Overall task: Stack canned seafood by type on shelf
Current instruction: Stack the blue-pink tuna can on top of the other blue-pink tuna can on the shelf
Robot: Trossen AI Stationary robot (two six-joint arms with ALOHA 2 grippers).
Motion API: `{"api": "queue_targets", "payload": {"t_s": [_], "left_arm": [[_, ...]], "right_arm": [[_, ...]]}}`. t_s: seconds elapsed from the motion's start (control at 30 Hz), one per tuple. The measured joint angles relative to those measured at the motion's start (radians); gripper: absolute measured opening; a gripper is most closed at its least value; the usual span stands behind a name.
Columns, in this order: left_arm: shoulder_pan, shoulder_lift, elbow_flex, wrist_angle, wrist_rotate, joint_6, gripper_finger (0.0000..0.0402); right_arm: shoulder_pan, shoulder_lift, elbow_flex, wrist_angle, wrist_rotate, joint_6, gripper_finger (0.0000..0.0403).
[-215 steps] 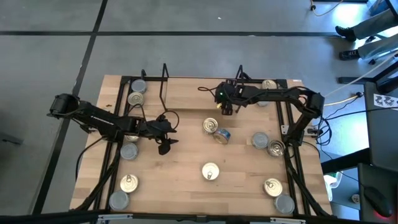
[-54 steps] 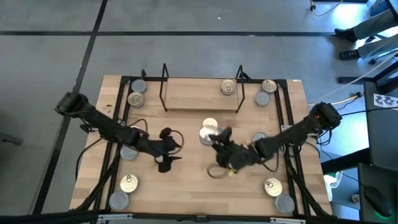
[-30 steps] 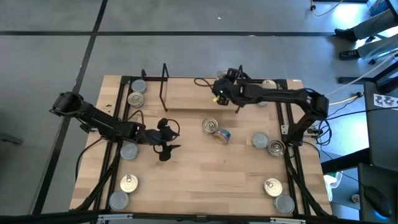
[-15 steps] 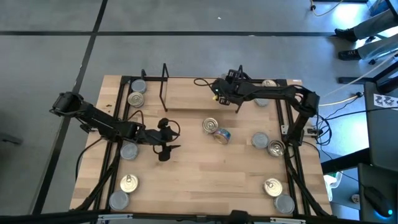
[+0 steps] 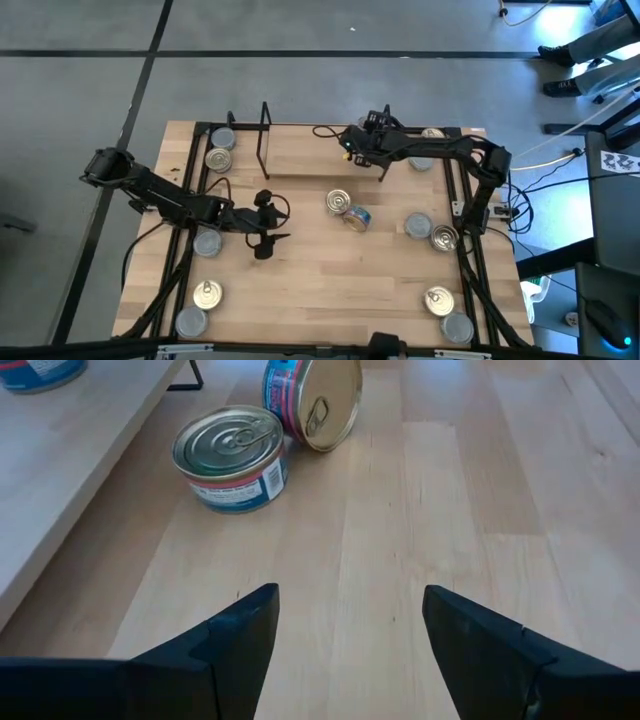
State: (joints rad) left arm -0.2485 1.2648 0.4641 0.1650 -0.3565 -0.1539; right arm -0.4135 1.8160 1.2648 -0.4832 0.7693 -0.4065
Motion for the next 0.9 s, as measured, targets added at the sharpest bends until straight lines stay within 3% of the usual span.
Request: {"api": "queue_targets", "payload": {"t_s": [0.17,0.33,0.47,0.9], "left_arm": [[0.0,0.0,0.0,-0.001,0.0,0.0,0.0249],[0.0,0.0,0.0,-0.004,0.0,-0.004,0.0249],[0.0,0.0,0.0,-0.005,0.001,0.0,0.0249],[0.0,0.0,0.0,-0.028,0.001,-0.001,0.0249]], "right_arm": [[-0.014,0.0,0.0,0.013,-0.014,-0.009,0.0201],[-0.013,0.005,-0.003,-0.001,-0.046,-0.021,0.0283],[-0.012,0.003,-0.002,0.002,-0.064,-0.018,0.0318],[-0.011,-0.018,0.102,-0.137,-0.191,0.014,0.0307]]}}
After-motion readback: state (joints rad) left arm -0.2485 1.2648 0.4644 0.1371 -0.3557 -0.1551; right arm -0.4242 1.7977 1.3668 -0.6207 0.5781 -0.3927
